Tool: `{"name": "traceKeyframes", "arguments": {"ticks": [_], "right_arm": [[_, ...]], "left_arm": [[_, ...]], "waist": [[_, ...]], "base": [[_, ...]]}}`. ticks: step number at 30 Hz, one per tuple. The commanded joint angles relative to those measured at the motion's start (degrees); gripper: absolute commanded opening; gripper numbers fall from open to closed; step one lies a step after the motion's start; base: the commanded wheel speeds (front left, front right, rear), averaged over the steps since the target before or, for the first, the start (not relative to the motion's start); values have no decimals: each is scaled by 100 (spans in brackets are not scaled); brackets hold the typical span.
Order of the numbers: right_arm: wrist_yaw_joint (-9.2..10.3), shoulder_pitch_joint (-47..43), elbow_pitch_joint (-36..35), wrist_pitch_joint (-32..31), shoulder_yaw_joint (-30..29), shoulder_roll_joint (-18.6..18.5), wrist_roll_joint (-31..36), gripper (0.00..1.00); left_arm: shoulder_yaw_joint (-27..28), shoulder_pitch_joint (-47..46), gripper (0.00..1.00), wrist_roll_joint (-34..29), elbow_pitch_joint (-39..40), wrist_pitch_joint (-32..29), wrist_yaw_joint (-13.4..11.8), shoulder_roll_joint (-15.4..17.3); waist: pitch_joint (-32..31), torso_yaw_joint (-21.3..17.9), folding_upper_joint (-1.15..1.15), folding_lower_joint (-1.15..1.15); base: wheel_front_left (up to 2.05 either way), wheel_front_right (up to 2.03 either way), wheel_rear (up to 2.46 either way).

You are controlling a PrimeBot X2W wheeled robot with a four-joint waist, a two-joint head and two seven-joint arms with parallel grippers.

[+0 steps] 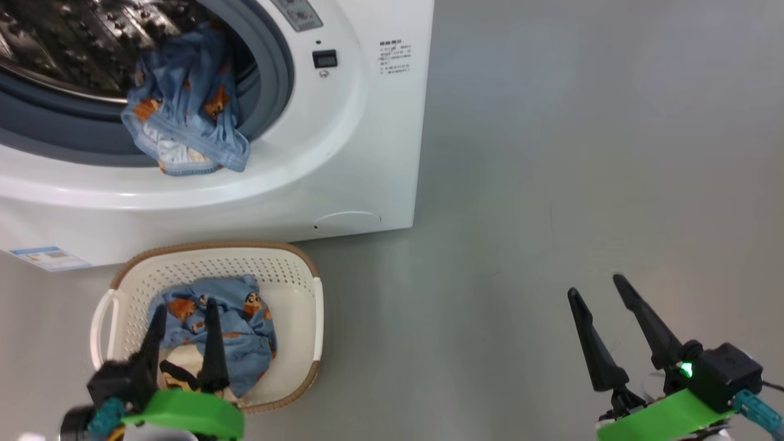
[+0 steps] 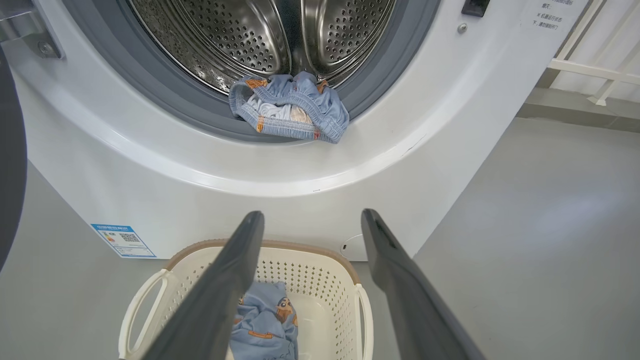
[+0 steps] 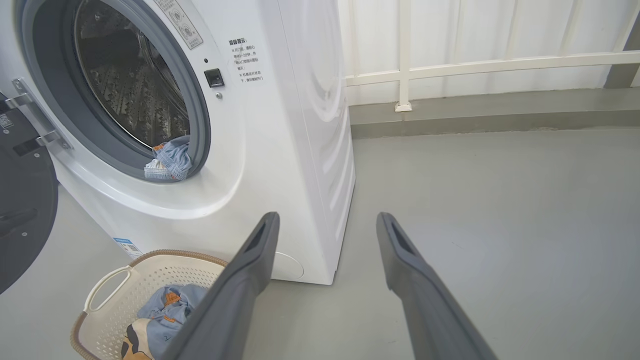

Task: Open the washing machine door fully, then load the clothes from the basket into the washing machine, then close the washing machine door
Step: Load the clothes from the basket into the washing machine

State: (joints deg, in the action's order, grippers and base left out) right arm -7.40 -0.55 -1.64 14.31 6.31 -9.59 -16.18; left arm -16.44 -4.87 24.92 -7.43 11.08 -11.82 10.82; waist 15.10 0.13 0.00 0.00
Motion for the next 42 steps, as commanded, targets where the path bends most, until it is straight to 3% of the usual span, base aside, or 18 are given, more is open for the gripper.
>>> {"name": "traceKeyframes", "arguments": {"ticks": [1,19,30,42], "right_arm": [[-9,207,-188,69,90,-88,-1,100],[-9,813,-297,69,182,-66,-196,100],[-9,1152,-218,69,317,83,-299,100],[-9,1244,-143,69,474,153,-367,100]], "left_arm": [[240,-360,100,106,13,-20,75,85],[724,-2870,100,647,-975,-738,609,578],[873,-4339,100,987,-1430,-2072,873,1257],[798,-5167,100,1223,-2236,-3619,757,1654]], "waist": [[222,-14,0,0],[1396,-374,0,0],[1749,-756,0,0],[1841,-1036,0,0]], "base": [[0,0,0],[0,0,0],[0,0,0],[0,0,0]]}}
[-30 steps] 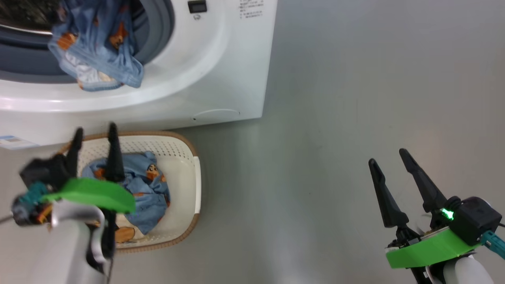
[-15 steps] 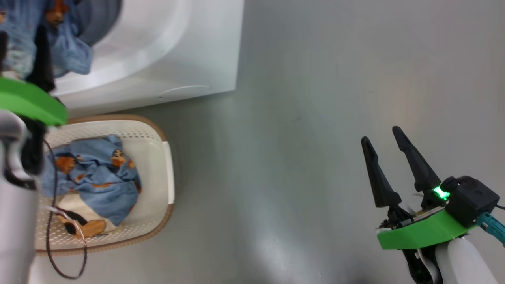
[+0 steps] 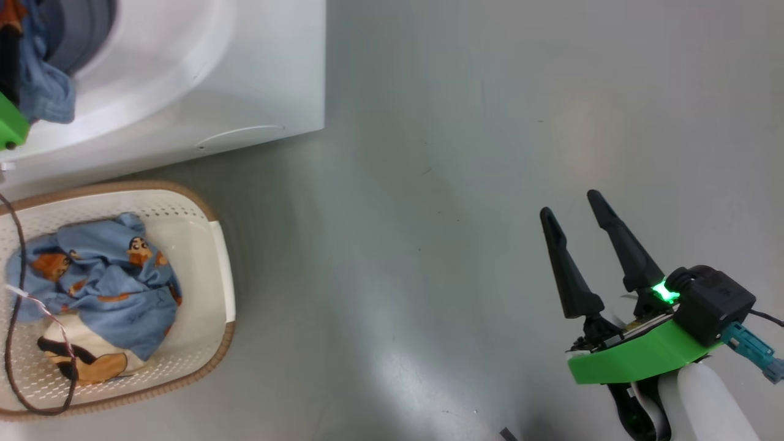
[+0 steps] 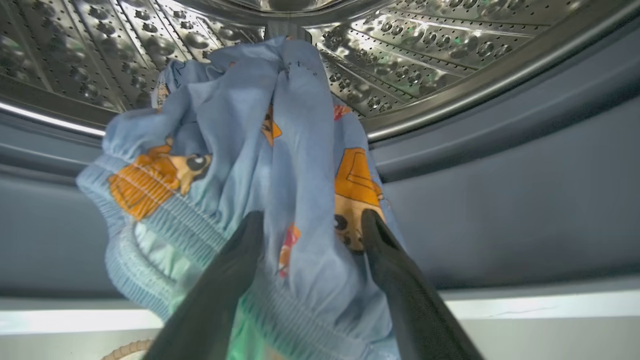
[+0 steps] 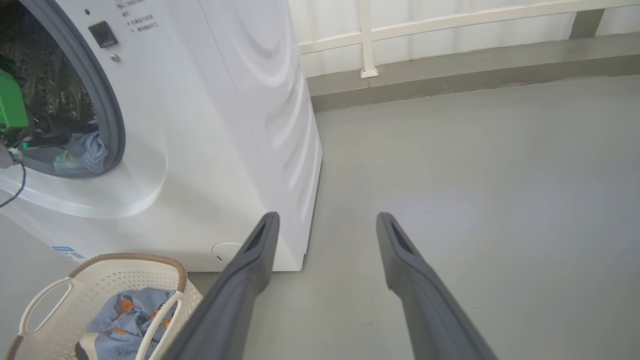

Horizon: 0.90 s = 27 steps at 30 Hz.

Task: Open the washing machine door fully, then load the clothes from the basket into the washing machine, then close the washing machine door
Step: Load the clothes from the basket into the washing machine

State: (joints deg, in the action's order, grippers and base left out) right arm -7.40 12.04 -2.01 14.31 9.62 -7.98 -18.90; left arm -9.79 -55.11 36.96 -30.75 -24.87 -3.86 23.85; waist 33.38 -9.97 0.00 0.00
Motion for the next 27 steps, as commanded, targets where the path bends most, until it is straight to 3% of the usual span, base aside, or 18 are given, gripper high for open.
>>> {"name": "traceKeyframes", "arguments": {"ticks": [1,2,3,4,5,11,27], "right_arm": [[-9,-12,-103,69,154,-7,-98,100],[-9,-9,-99,69,165,-7,-99,100],[-9,-6,-97,69,175,-8,-99,100],[-9,-3,-96,69,184,-8,-97,100],[-9,-1,-95,69,193,-9,-95,100],[-9,40,-99,69,222,-41,-114,100],[-9,649,-221,69,293,-281,-83,100]], "left_arm": [[126,-184,100,40,49,-114,-53,352],[116,-220,97,43,18,-179,-71,362],[109,-252,49,36,1,-209,-89,375],[105,-279,29,26,-12,-223,-115,384],[102,-298,0,14,-20,-223,-137,392],[81,-353,0,-49,1,-132,-187,447],[215,-881,0,-469,76,1021,-523,622]], "waist": [[18,-42,0,0],[23,-56,0,0],[28,-68,0,0],[32,-78,0,0],[36,-87,0,0],[88,-97,0,0],[577,-81,0,0]], "base": [[0,0,0],[0,0,0],[0,0,0],[0,0,0],[0,0,0],[0,0,0],[0,0,0]]}}
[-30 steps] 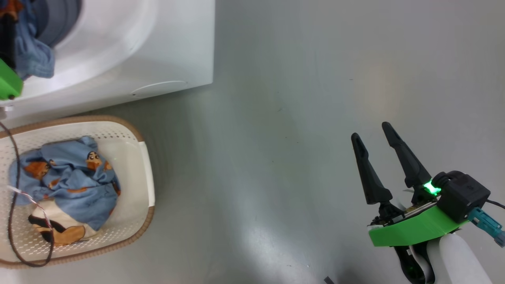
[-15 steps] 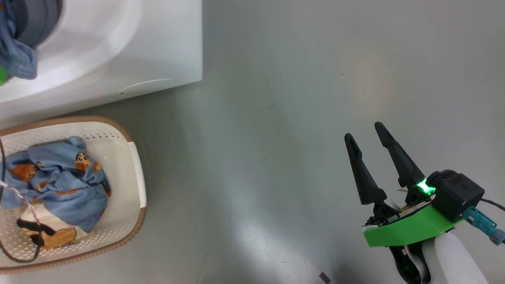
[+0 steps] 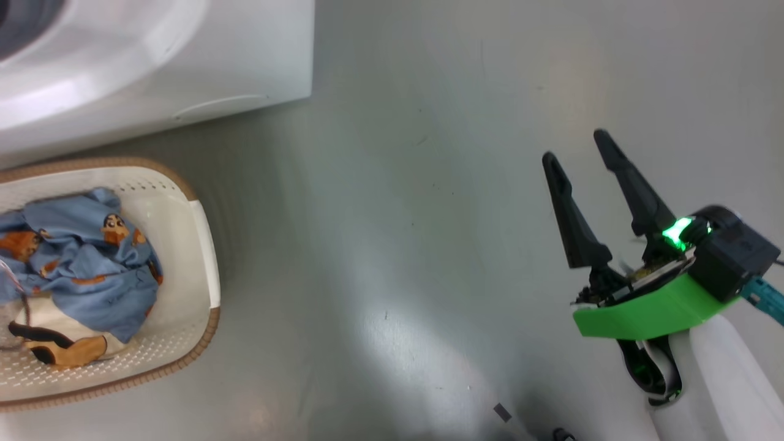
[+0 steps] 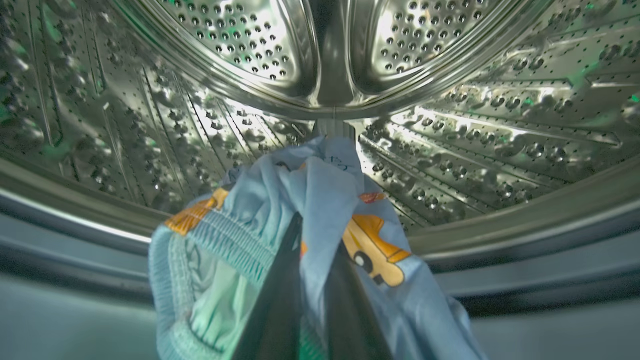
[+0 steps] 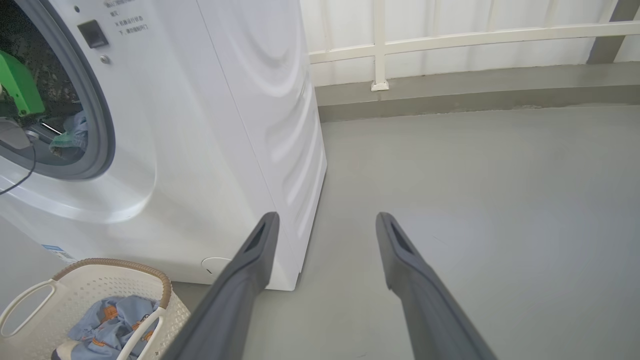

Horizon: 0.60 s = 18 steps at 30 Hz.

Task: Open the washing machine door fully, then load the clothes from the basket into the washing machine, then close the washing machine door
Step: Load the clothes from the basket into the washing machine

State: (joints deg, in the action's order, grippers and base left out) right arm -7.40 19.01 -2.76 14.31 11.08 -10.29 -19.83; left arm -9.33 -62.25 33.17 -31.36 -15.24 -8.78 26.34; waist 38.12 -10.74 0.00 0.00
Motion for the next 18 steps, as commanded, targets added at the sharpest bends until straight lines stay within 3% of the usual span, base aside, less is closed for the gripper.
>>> {"name": "traceKeyframes", "arguments": {"ticks": [1,9,18], "right_arm": [[-9,7,-159,69,164,-55,12,100],[-9,284,-207,69,434,-6,-67,100],[-9,534,-183,69,672,89,-206,100]], "left_arm": [[174,-231,0,-128,126,160,-52,383],[114,-860,0,-503,11,722,-202,569],[68,-1749,0,-924,-56,1150,-297,1014]], "waist": [[148,-5,0,0],[560,-99,0,0],[982,-459,0,0]], "base": [[0,0,0],[0,0,0],[0,0,0]]}}
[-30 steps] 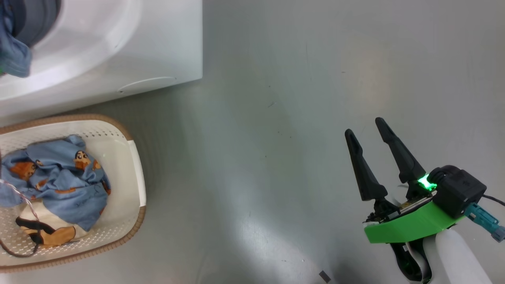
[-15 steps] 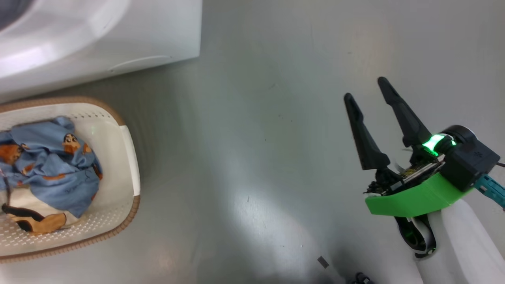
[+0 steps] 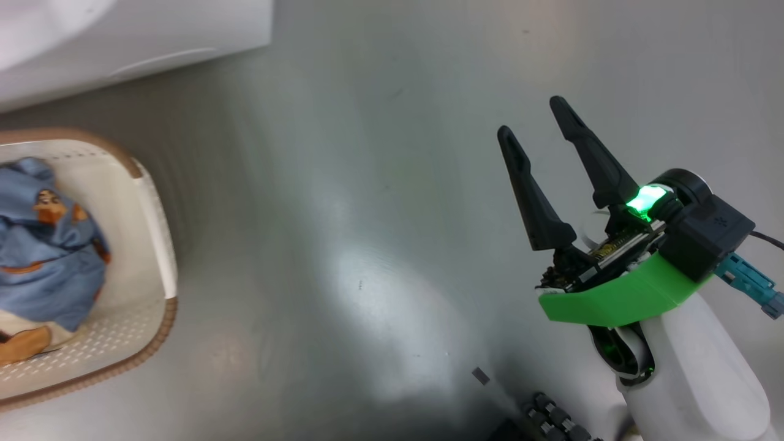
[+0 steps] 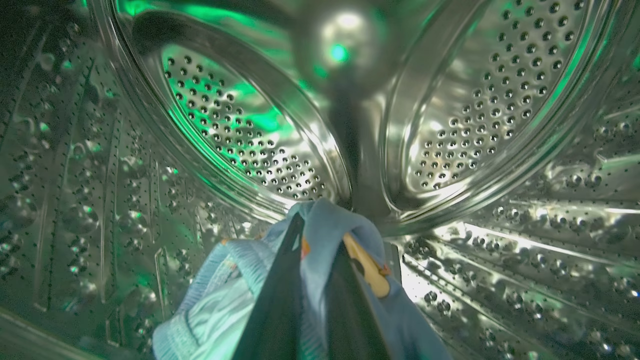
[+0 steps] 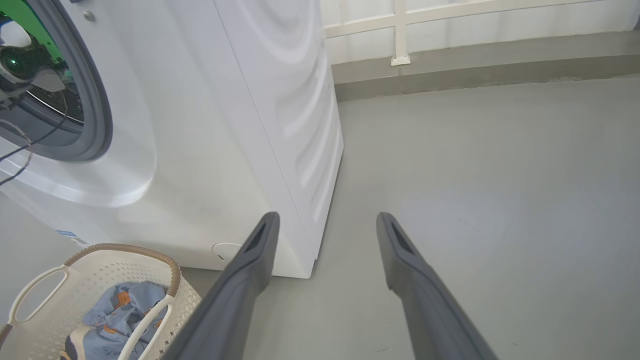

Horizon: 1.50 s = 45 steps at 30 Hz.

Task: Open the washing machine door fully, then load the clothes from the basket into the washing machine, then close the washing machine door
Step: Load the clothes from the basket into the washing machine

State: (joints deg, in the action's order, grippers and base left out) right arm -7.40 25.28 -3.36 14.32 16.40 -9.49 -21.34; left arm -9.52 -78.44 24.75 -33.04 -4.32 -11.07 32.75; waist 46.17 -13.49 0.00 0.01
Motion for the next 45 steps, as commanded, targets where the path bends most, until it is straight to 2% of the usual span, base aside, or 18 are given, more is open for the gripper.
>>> {"name": "traceKeyframes", "arguments": {"ticks": [1,8,14,15,16,18,19,20,29,34,40,45], "right_arm": [[-9,-71,-117,68,163,16,-67,100],[-9,80,-93,68,282,83,-148,100],[-9,110,-65,68,300,106,-164,100],[-9,108,-59,68,293,104,-164,100],[-9,108,-59,68,293,104,-164,100],[-9,105,-51,68,280,93,-161,100],[-9,103,-51,68,275,84,-157,100],[-9,100,-52,68,268,74,-153,100],[-9,-26,-25,68,120,-8,-79,100],[-9,-174,-40,68,0,-108,-28,100],[-9,-397,-54,68,-177,-234,80,100],[-9,-634,-38,68,-303,-302,150,100]], "left_arm": [[81,-218,0,-133,123,137,-89,411],[-53,-702,0,-504,107,627,-156,645],[89,-730,0,-195,-276,581,-57,548],[102,-712,13,-150,-326,559,-56,514],[102,-712,13,-150,-326,559,-56,514],[121,-674,66,-79,-394,538,-53,466],[118,-650,97,-57,-425,521,-45,452],[124,-632,100,-28,-443,530,-30,437],[168,-118,100,354,-565,753,243,138],[83,342,100,389,-497,1013,310,-27],[81,1146,100,476,-116,1356,214,-236],[128,2004,100,564,487,1522,41,-359]], "waist": [[217,-221,0,-1],[439,-453,0,-1],[482,-480,0,-1],[477,-469,0,-1],[477,-469,0,-1],[461,-446,0,-1],[449,-432,0,-1],[437,-417,0,-1],[152,-141,0,-1],[-93,81,0,-1],[-485,298,0,-1],[-834,466,0,-1]], "base": [[0,0,0],[0,0,0],[0,0,0],[0,0,0],[0,0,0],[0,0,0],[0,0,0],[0,0,0],[0,0,0],[0,0,0],[0,0,0],[0,0,0]]}}
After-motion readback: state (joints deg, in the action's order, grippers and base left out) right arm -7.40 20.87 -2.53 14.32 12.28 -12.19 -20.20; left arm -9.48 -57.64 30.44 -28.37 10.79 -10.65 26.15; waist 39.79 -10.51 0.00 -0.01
